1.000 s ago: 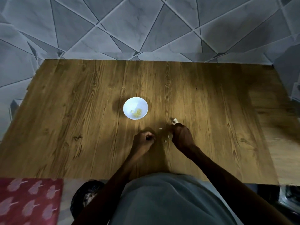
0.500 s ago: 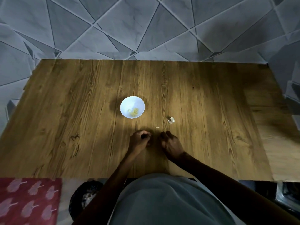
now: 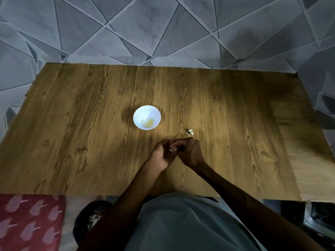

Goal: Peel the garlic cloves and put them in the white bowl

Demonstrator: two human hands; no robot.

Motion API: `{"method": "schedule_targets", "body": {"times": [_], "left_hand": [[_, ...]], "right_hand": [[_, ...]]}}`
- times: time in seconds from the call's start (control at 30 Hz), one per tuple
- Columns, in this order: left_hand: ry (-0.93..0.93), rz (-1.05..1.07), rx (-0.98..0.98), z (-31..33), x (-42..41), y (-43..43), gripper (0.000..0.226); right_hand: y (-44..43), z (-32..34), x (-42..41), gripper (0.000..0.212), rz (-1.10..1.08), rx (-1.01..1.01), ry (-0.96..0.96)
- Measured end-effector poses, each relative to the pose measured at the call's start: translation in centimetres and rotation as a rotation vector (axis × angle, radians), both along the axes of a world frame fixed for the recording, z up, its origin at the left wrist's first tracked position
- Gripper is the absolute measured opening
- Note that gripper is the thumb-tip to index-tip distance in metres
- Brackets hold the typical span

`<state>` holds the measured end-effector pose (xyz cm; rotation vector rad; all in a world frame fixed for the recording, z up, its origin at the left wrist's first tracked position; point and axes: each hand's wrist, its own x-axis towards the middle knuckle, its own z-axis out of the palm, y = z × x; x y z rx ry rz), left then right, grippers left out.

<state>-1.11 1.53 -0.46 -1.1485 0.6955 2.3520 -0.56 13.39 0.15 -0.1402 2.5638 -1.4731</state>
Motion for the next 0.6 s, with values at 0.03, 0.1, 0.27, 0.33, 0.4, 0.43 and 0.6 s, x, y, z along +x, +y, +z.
{"method": "schedule_targets", "body": {"times": [0.03, 0.1, 0.27, 0.33, 0.4, 0.43, 0.6], "left_hand": [[-0.01, 0.018, 0.019, 0.1, -0.1, 0.2, 0.04], [-0.029, 0.051, 0.032, 0.4, -0.1, 0.6, 0.033], [-0.025, 0.056, -0.023, 0.8, -0.2, 0.5, 0.032], [-0.022, 0.04, -0.04, 0.6, -0.2, -0.1, 0.033], [-0.009, 0.039, -0.03, 0.3, -0.2, -1.0, 0.032], [-0.005, 0.045, -0.015, 0.3, -0.2, -1.4, 0.032], [-0.01, 0.037, -0.031, 0.2, -0.8, -2.2, 0.032]], "right_hand": [[-0.1, 0.1, 0.0, 0.02, 0.028, 0.074, 0.028], [0.1, 0.5, -0.1, 0.023, 0.032, 0.129, 0.071], [2.4, 1.4, -1.3, 0.013, -0.099, 0.176, 0.239], [4.2, 0.7, -2.2, 0.012, -0.124, 0.277, 0.209], [5.7, -0.5, -2.9, 0.013, -0.107, 0.357, 0.152], [6.1, -0.8, -3.0, 0.014, -0.086, 0.388, 0.135], [5.5, -2.9, -3.3, 0.018, 0.081, 0.584, 0.154]]}}
